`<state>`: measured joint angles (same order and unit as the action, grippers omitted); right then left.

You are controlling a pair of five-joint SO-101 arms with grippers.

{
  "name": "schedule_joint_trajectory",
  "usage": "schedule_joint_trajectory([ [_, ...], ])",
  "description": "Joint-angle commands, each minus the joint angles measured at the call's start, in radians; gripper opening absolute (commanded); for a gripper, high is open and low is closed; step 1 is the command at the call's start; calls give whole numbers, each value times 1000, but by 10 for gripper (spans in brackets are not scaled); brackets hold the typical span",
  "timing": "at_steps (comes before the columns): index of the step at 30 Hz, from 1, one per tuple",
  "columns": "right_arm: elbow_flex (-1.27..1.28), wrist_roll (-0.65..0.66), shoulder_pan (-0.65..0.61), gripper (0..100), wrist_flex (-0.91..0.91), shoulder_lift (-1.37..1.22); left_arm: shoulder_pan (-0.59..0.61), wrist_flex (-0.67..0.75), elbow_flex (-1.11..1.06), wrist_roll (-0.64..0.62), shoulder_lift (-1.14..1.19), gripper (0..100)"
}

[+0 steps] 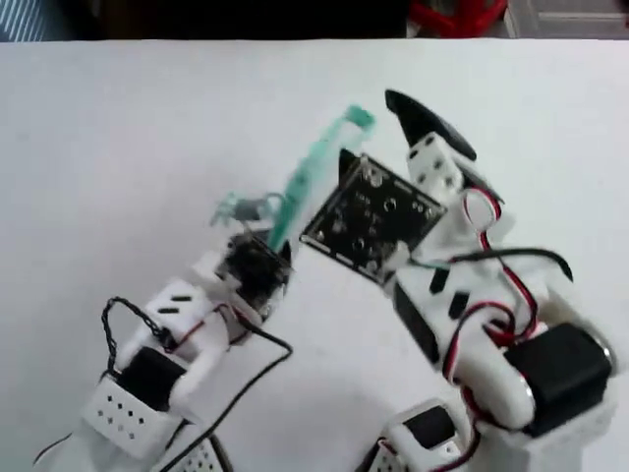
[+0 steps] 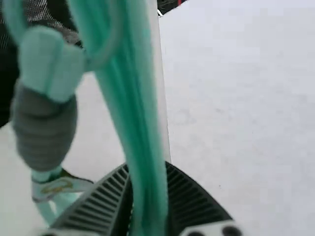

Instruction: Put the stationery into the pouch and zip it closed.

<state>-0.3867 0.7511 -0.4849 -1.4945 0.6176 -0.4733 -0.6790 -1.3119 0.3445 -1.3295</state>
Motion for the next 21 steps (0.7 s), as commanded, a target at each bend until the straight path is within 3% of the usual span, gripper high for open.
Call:
schedule_joint_trajectory([
  [1,-186,2,21,208,-88,-154,-25,-28,0,221,-1,22],
  [4,-350,5,-5,208,-220,-298,15,-64,-3,423,-1,23],
  [7,-433,5,-33,208,-229,-364,81,-63,2,580,-2,23],
  [10,-436,5,-87,208,-226,-375,173,37,3,713,-2,23],
  [15,-393,3,-105,208,-223,-383,344,379,-38,769,-2,23],
  [21,-276,-3,-163,208,-225,-473,298,440,-238,813,-2,23],
])
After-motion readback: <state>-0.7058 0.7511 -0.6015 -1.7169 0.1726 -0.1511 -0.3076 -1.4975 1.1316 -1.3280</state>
